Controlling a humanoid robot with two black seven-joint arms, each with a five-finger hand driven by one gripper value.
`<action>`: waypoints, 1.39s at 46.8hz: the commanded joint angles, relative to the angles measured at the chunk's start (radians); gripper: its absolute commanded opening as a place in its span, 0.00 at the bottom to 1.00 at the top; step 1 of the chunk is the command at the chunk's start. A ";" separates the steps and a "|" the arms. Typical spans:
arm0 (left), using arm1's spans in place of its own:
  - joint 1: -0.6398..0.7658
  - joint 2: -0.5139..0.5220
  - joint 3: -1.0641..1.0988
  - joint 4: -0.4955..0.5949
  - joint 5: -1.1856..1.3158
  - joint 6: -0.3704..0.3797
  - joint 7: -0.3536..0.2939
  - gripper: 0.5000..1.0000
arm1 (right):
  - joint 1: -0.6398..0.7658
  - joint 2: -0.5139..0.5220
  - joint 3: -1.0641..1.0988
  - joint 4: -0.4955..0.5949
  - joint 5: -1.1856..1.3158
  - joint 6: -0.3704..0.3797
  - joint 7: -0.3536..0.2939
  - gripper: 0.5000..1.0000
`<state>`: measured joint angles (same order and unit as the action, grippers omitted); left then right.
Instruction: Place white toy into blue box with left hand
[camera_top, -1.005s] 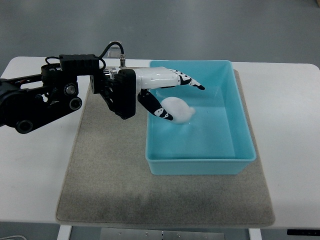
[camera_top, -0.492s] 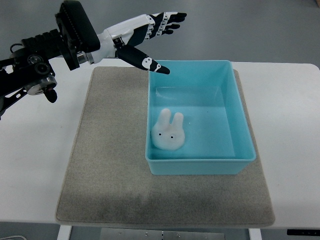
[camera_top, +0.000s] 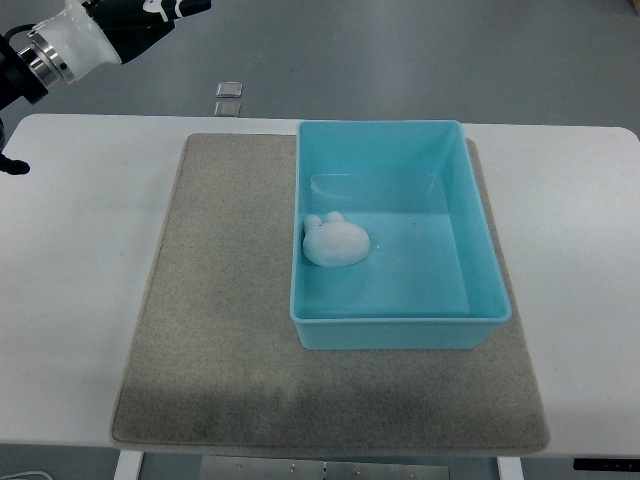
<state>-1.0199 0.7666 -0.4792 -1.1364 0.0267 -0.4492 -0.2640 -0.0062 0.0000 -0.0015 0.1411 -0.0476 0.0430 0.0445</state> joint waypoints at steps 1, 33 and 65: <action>0.053 0.000 -0.033 0.009 -0.079 -0.016 0.084 1.00 | 0.000 0.000 0.000 0.000 0.000 0.000 0.000 0.87; 0.211 -0.085 -0.229 0.230 -0.120 -0.162 0.338 1.00 | 0.000 0.000 0.000 0.000 0.000 0.000 0.000 0.87; 0.195 -0.210 -0.248 0.497 -0.125 -0.162 0.411 1.00 | 0.000 0.000 0.000 0.000 0.000 0.000 0.000 0.87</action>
<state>-0.8275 0.5619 -0.7267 -0.6392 -0.0997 -0.6109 0.1472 -0.0062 0.0000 -0.0015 0.1411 -0.0475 0.0429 0.0444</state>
